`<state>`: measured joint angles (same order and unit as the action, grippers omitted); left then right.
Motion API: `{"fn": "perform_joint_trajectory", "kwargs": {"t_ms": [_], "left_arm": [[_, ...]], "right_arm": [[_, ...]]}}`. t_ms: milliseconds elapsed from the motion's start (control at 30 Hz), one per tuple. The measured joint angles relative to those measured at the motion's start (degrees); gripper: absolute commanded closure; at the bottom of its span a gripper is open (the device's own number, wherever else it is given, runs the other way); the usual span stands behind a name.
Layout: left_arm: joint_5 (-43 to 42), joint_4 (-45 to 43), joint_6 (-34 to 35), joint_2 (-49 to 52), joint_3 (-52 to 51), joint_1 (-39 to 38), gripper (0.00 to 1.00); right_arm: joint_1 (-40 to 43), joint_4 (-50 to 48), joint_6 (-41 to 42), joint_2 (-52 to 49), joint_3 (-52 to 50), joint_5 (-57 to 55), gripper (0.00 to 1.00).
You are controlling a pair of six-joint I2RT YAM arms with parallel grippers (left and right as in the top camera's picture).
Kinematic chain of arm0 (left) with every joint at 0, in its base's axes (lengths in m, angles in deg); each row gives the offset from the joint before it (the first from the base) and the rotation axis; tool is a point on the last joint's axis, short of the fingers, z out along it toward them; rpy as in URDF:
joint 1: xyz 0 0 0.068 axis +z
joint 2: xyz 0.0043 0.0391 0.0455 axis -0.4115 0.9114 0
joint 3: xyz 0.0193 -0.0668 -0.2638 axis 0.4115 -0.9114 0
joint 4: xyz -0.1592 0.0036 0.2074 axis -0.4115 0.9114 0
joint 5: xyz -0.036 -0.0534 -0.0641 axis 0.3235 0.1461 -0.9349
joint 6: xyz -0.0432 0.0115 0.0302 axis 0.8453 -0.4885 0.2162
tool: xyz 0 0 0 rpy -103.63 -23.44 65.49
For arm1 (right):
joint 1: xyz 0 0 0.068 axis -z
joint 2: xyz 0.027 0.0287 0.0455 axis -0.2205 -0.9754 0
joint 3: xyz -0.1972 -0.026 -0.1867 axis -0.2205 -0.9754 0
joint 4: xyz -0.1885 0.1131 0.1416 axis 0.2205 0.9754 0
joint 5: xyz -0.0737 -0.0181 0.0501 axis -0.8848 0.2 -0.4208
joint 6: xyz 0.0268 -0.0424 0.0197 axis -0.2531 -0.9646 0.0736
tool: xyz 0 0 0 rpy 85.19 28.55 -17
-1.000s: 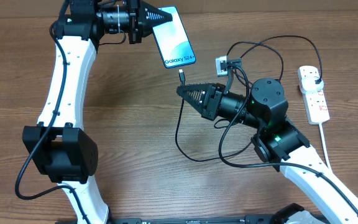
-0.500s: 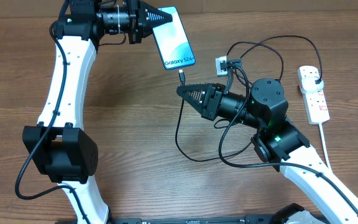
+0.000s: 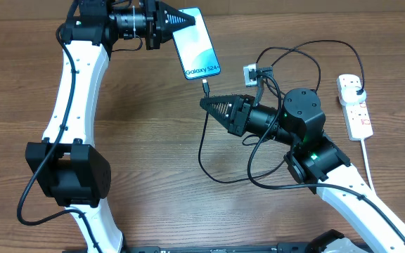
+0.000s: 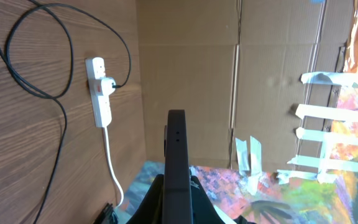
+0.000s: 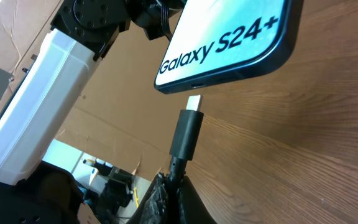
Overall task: Plug charger to phone and switch on socket
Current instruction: 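Align the USB-C plug under the phone's port with right gripper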
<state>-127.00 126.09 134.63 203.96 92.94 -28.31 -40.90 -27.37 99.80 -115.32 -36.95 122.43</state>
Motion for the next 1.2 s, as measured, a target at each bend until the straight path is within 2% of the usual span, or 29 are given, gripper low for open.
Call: {"fn": "perform_joint_trajectory", "kwargs": {"t_ms": [1200], "left_arm": [[-2.0, 0.0, -1.3, 0.0, 0.0, 0.0, 0.97]], "right_arm": [[0.0, -0.1, -1.0, 0.0, 0.0, 0.0, 0.96]]}}
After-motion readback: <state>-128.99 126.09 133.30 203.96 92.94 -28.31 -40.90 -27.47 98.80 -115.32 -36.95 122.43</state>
